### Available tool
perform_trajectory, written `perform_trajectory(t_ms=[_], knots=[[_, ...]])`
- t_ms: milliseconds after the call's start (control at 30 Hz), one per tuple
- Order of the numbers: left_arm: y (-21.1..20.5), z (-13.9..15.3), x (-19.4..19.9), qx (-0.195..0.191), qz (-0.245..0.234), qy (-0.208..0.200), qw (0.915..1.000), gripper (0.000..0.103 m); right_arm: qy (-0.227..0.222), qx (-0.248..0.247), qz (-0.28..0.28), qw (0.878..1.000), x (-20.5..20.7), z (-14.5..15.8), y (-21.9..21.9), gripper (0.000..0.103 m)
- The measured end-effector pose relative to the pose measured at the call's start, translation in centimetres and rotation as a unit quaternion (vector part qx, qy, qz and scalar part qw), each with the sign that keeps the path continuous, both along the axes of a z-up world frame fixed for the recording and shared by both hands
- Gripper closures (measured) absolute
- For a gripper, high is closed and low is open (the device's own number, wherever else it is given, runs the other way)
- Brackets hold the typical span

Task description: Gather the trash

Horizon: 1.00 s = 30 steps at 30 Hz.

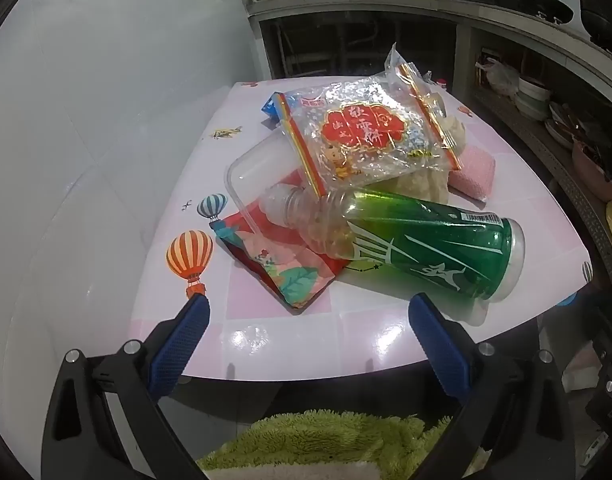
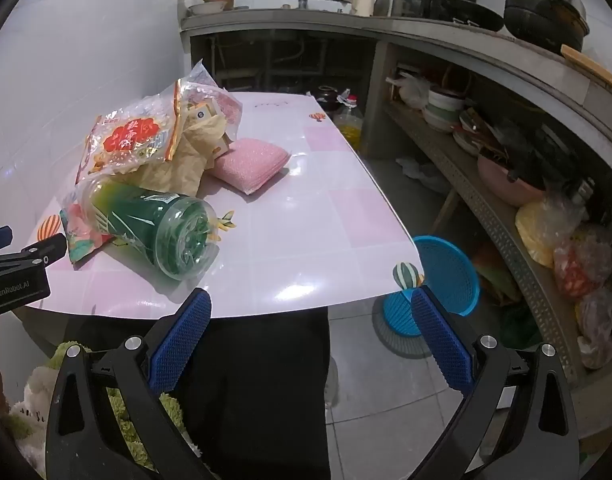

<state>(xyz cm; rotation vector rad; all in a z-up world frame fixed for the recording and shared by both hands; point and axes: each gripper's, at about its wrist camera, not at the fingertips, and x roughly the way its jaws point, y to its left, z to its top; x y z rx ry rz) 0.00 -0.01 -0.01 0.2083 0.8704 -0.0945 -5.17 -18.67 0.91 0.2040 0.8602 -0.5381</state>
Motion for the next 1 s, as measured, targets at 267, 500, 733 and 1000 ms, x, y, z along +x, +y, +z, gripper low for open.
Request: perform_trajectory(t_ms=[267, 500, 733, 1000], knots=[[-0.01, -0.02, 0.0, 0.002, 0.001, 0.001, 1.0, 0.005, 0.001, 0.001, 0.0, 1.0, 0.07, -0.06, -0.07, 0.007], [-0.2, -0.4, 0.03, 0.0, 0.004, 0.002, 1.0, 0.005, 0.0, 0.001, 0.0, 1.0, 0.13, -0.08, -0.1, 0.007], [-0.19, -0.39, 0.11, 0.001, 0.003, 0.003, 1.0, 0.005, -0.001, 0.001, 0.0, 1.0, 0.02, -0.01, -0.08, 0.007], [-0.05, -0.4, -0.08, 0.001, 0.002, 0.003, 1.0, 0.005, -0.001, 0.001, 0.0, 1.0, 0.12, 0.03, -0.09, 0.007]])
